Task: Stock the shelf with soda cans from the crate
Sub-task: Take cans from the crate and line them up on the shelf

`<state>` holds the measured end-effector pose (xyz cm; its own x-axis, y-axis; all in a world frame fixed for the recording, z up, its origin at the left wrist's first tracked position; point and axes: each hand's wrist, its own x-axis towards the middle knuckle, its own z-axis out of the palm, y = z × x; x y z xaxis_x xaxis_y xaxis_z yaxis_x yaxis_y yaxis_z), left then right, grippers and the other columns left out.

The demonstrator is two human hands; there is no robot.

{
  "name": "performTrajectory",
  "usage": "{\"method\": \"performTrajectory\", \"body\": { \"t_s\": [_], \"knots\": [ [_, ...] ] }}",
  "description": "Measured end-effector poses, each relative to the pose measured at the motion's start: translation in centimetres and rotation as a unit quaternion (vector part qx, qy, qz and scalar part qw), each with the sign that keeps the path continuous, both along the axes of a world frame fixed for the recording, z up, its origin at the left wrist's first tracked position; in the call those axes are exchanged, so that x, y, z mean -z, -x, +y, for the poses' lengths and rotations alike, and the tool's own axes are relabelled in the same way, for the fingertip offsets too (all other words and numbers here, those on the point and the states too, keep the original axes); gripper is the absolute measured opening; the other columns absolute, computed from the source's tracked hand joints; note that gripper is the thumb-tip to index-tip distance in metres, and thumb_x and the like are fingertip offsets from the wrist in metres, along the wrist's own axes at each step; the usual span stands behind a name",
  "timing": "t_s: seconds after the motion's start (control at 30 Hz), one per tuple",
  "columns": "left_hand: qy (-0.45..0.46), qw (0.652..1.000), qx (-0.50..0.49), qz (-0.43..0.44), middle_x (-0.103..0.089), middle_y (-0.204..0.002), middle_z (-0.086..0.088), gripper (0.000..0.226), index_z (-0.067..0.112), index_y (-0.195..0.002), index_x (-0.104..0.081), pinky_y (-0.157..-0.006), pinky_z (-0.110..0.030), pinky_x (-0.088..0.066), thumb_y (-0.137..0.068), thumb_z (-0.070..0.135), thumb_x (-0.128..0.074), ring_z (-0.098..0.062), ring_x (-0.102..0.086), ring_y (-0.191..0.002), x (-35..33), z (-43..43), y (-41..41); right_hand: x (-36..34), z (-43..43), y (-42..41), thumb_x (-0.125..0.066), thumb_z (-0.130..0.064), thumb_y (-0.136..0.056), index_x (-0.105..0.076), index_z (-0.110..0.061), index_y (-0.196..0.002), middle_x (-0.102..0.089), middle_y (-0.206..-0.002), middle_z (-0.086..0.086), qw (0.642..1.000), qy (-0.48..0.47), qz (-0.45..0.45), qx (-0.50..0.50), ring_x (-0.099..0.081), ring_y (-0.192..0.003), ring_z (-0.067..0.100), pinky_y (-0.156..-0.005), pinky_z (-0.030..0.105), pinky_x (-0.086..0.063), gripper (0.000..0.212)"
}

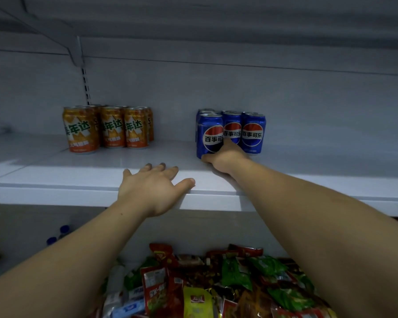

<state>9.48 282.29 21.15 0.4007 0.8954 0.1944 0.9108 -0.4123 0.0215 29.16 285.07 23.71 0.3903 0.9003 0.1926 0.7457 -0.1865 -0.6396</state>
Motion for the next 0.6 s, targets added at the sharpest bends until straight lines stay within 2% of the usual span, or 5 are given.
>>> {"method": "performTrajectory", "body": {
  "t_s": [0.1, 0.27, 0.43, 0.5, 0.6],
  "knots": [
    [0.002, 1.000, -0.001, -0.003, -0.020, -0.158, 0.006, 0.075, 0.039, -0.148, -0.020, -0.112, -0.058, -0.017, -0.083, 0.076, -0.008, -0.022, -0.018, -0.144, 0.1, 0.1, 0.0, -0.1, 0.4, -0.1, -0.070, -0.042, -0.079, -0.050, -0.023, -0.109, -0.062, -0.100, -0.001, 1.000, 0.013, -0.002, 0.019, -0.057, -0.081, 0.018, -0.074, 0.033, -0.048, 0.041],
    [0.004, 1.000, -0.003, -0.004, -0.018, -0.158, 0.006, 0.074, 0.040, -0.148, -0.019, -0.113, -0.056, -0.017, -0.083, 0.075, -0.008, -0.021, -0.016, -0.145, 0.0, 0.0, 0.0, -0.2, 1.1, 0.4, -0.066, -0.049, -0.080, -0.051, -0.021, -0.105, -0.060, -0.096, 0.001, 0.996, 0.048, -0.035, 0.069, -0.055, -0.073, 0.018, -0.066, 0.031, -0.043, 0.040],
    [0.001, 1.000, -0.006, -0.007, -0.019, -0.158, 0.007, 0.075, 0.041, -0.147, -0.020, -0.113, -0.055, -0.018, -0.083, 0.076, -0.009, -0.020, -0.018, -0.145, 0.1, 0.1, 0.0, -0.1, 0.9, 0.7, -0.063, -0.053, -0.082, -0.050, -0.019, -0.102, -0.059, -0.095, 0.002, 0.993, 0.052, -0.067, 0.080, -0.057, -0.081, 0.021, -0.067, 0.031, -0.044, 0.042],
    [0.003, 1.000, -0.005, -0.011, -0.021, -0.157, 0.007, 0.075, 0.041, -0.147, -0.021, -0.112, -0.055, -0.019, -0.082, 0.077, -0.009, -0.020, -0.020, -0.144, 0.1, 0.1, 0.1, 0.0, 0.2, 0.8, -0.064, -0.053, -0.080, -0.053, -0.020, -0.104, -0.061, -0.096, 0.002, 0.997, 0.046, -0.049, 0.050, -0.058, -0.083, 0.021, -0.067, 0.030, -0.044, 0.043],
    [0.013, 1.000, -0.003, -0.012, -0.023, -0.157, 0.007, 0.075, 0.040, -0.147, -0.023, -0.112, -0.055, -0.020, -0.083, 0.077, -0.010, -0.020, -0.022, -0.143, -0.2, -0.3, 0.1, -0.1, -2.5, 0.7, -0.068, -0.048, -0.078, -0.054, -0.019, -0.118, -0.062, -0.108, 0.001, 0.999, 0.010, 0.037, -0.004, -0.059, -0.098, 0.023, -0.081, 0.032, -0.047, 0.051]
  ]
}}
